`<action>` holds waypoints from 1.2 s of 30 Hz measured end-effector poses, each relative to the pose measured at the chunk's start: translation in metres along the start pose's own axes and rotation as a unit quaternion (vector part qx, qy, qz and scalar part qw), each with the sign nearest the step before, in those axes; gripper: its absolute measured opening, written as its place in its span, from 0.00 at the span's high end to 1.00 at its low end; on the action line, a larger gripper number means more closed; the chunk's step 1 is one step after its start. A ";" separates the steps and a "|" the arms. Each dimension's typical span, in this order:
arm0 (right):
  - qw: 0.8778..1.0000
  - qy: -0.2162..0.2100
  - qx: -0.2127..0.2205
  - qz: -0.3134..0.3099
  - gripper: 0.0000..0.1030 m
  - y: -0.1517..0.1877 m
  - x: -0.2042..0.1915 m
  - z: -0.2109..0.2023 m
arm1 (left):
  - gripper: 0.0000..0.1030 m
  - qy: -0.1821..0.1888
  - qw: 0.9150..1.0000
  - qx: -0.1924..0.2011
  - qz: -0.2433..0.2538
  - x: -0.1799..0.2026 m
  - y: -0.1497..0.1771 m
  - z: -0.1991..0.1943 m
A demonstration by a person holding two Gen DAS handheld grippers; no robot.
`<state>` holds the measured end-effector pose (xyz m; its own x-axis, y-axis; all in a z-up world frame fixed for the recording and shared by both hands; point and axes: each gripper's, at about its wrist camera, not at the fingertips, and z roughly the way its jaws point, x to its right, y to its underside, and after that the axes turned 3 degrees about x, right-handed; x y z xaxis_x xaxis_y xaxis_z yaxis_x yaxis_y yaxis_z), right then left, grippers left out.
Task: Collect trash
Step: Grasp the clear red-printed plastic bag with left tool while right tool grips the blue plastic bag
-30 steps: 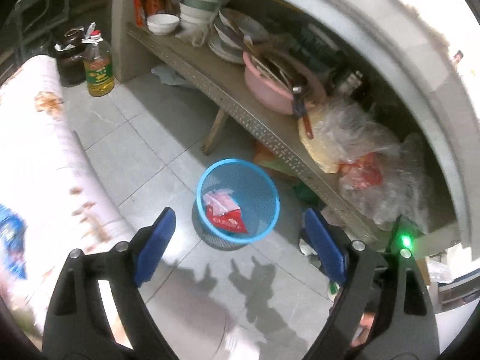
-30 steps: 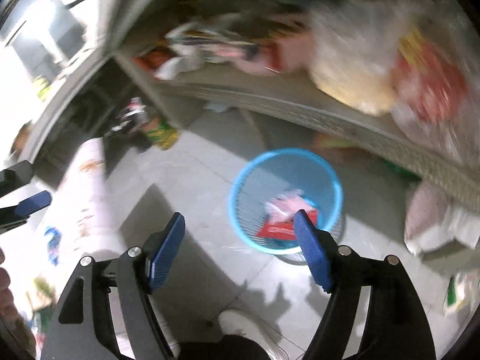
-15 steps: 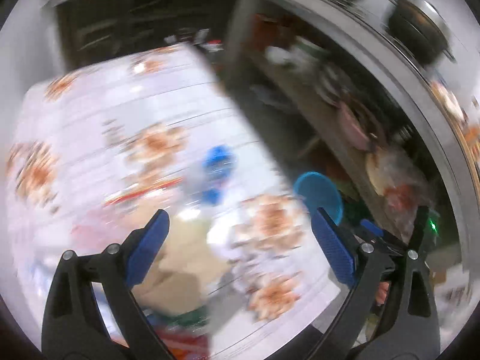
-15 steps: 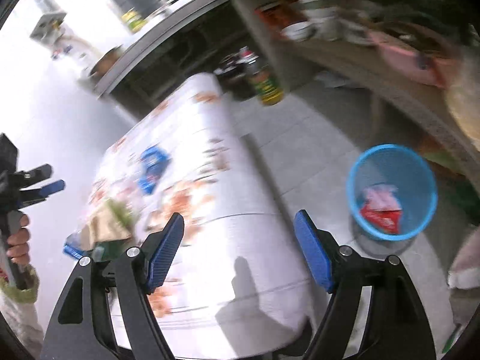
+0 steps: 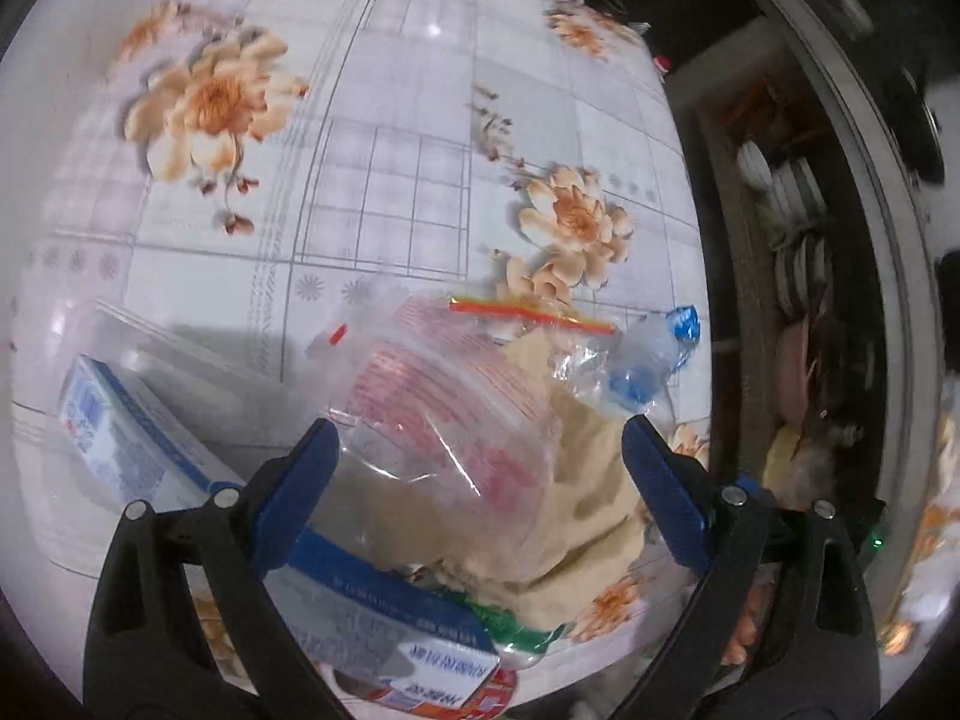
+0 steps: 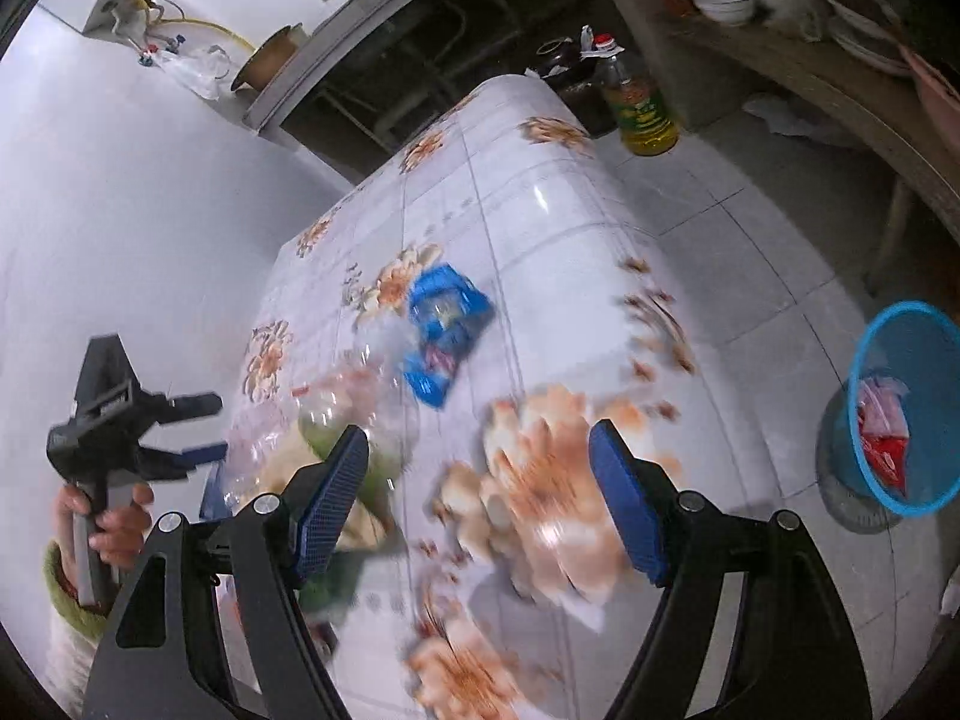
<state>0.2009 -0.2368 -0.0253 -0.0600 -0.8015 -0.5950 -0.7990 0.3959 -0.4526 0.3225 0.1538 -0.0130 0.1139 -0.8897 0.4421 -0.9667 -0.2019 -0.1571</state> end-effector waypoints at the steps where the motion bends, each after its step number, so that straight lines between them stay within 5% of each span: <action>1: 1.000 0.002 -0.002 -0.001 0.28 -0.006 -0.003 0.005 | 0.12 0.001 1.000 0.000 -0.004 -0.001 -0.002 0.002; 11: 0.998 0.045 -0.028 0.030 0.29 -0.059 -0.010 0.078 | 0.27 -0.005 0.999 -0.016 -0.042 -0.023 -0.022 0.016; 22: 0.995 0.049 -0.065 0.060 0.49 -0.073 -0.011 0.124 | 0.57 -0.001 0.997 -0.030 -0.072 -0.035 -0.034 0.034; 36: 0.996 0.034 -0.072 0.041 0.77 -0.066 -0.017 0.130 | 0.95 0.013 0.998 -0.008 -0.053 -0.031 -0.035 0.036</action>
<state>0.3324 -0.1910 -0.0710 -0.1645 -0.7995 -0.5777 -0.8669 0.3966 -0.3019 0.3611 0.1737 -0.0526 0.2089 -0.8526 0.4790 -0.9534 -0.2867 -0.0943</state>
